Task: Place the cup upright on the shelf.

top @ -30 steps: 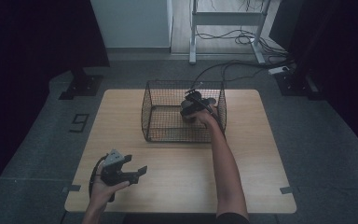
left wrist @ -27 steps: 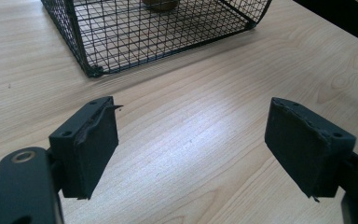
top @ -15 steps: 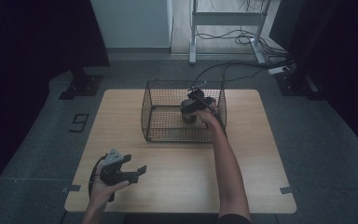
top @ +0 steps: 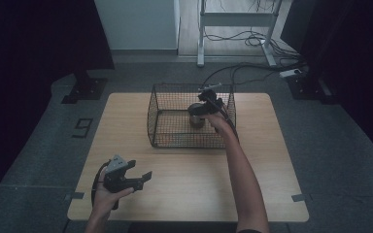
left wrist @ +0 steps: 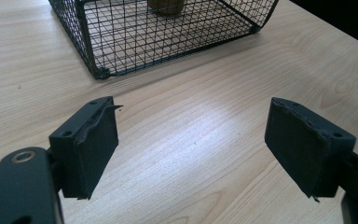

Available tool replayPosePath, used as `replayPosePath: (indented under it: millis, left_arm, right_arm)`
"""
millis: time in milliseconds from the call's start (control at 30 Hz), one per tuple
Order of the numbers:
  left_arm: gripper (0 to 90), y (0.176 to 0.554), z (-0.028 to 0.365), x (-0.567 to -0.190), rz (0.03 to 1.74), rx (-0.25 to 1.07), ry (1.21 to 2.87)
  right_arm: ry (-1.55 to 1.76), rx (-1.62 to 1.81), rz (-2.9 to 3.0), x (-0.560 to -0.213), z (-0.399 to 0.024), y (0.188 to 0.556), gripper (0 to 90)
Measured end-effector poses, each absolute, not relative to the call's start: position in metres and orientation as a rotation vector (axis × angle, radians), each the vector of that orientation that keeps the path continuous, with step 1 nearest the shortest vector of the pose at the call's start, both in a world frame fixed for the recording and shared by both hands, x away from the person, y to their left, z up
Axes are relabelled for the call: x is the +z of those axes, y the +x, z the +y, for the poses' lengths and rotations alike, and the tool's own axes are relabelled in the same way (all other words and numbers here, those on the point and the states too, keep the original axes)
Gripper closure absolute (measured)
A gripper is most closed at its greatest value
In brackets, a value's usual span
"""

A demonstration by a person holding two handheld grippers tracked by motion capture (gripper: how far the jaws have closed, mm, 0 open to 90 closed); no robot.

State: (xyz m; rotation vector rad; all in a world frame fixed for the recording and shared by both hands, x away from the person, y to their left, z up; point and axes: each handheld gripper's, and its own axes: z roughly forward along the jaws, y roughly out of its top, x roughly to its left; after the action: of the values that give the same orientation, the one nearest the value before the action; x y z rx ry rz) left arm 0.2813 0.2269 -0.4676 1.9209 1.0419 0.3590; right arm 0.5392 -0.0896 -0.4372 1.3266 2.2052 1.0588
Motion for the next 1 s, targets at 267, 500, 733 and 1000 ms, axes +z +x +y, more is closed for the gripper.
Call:
replayPosePath:
  millis: [267,500,733,1000]
  left_arm:
    - [17.5,0.281,0.226,-0.467,1.045,0.366,1.918]
    - [17.5,0.281,0.220,-0.468,1.032,0.360,1.935]
    - [17.5,0.282,0.216,-0.471,1.032,0.359,1.950]
    - [17.5,0.281,0.209,-0.470,1.017,0.359,1.963]
  right_arm:
    - [1.288,1.112,2.171,-0.422,-0.095,0.514,12.7]
    - [1.264,1.142,2.133,-0.414,-0.108,0.486,15.0]
    - [1.218,1.214,2.119,-0.414,-0.125,0.455,16.8]
    - [1.157,1.277,2.098,-0.413,-0.139,0.416,19.1]
